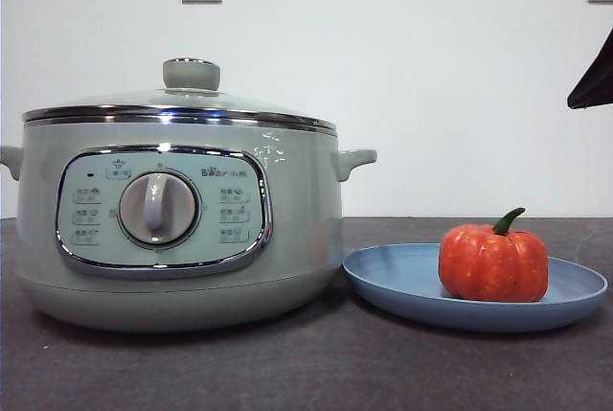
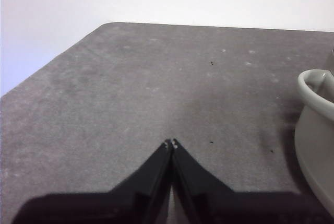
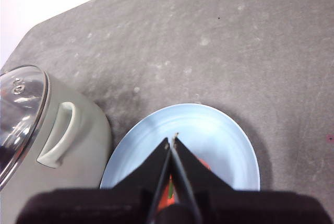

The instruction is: Take the pumpkin out from the steamer,put the pumpkin in the blue plate,close the lid

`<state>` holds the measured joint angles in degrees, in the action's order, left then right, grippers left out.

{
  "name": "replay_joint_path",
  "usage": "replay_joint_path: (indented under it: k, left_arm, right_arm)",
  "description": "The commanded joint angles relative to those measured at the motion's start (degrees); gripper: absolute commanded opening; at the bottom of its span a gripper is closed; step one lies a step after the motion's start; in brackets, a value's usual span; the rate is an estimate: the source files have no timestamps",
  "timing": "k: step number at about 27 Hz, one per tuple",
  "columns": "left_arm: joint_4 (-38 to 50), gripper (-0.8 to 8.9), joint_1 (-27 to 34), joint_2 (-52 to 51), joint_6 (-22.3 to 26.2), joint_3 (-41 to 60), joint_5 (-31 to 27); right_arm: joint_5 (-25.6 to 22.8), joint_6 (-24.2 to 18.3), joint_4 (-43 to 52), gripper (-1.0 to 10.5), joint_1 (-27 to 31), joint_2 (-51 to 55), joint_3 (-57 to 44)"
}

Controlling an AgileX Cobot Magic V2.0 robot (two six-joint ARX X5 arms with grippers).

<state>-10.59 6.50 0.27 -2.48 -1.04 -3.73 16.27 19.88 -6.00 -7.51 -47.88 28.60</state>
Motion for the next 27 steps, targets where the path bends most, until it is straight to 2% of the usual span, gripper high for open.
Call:
replay_joint_path:
  k: [1,22,27]
  left_arm:
    - [0.28,-0.03,-0.17,-0.15,-0.55,0.90,-0.28]
    - [0.28,-0.03,-0.17,-0.15,-0.55,0.90,-0.31]
    - [0.28,-0.03,-0.17,-0.15,-0.55,0.90,-0.33]
  right_arm:
    - [-0.22,-0.48,0.31,0.0,0.00,-0.07,-0.37]
    - [-0.22,-0.48,0.31,0.0,0.00,-0.07,-0.37]
    - [-0.26,-2.89,-0.09,0.0,0.00,-0.07,-0.37]
